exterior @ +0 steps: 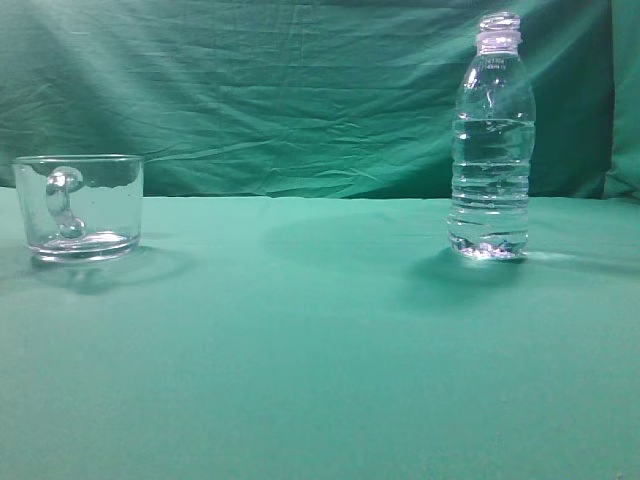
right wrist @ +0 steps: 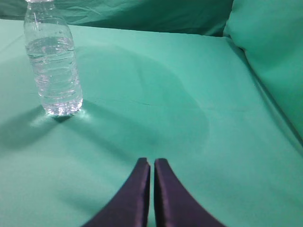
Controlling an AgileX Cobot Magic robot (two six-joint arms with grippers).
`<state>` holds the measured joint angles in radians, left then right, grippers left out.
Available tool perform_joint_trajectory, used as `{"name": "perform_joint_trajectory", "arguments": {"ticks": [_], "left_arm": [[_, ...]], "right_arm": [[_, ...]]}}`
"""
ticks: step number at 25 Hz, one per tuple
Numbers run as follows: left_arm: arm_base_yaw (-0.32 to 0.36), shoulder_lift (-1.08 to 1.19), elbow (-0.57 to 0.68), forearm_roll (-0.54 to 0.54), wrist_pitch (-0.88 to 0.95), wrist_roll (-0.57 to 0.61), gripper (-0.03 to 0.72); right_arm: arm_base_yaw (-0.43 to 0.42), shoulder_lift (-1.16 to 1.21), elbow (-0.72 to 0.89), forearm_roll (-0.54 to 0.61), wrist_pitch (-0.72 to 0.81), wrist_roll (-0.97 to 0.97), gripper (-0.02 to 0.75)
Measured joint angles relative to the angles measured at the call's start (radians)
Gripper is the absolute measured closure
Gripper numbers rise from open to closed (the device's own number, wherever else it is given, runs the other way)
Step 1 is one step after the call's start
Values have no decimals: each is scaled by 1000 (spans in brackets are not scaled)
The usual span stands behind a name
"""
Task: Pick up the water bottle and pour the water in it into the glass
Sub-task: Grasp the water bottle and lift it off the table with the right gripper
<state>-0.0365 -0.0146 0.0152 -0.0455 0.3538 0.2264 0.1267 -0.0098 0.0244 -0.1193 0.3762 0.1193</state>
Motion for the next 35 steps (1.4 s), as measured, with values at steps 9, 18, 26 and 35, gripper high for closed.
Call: {"name": "perform_joint_trajectory", "arguments": {"ticks": [9, 18, 26, 35], "left_arm": [[0, 0, 0, 0, 0, 0, 688], [0, 0, 0, 0, 0, 0, 688], [0, 0, 0, 0, 0, 0, 688], [0, 0, 0, 0, 0, 0, 688]], "right_arm": [[0, 0, 0, 0, 0, 0, 738], [0, 0, 0, 0, 0, 0, 738], [0, 0, 0, -2, 0, 0, 738], [0, 0, 2, 73, -417, 86, 738]]}}
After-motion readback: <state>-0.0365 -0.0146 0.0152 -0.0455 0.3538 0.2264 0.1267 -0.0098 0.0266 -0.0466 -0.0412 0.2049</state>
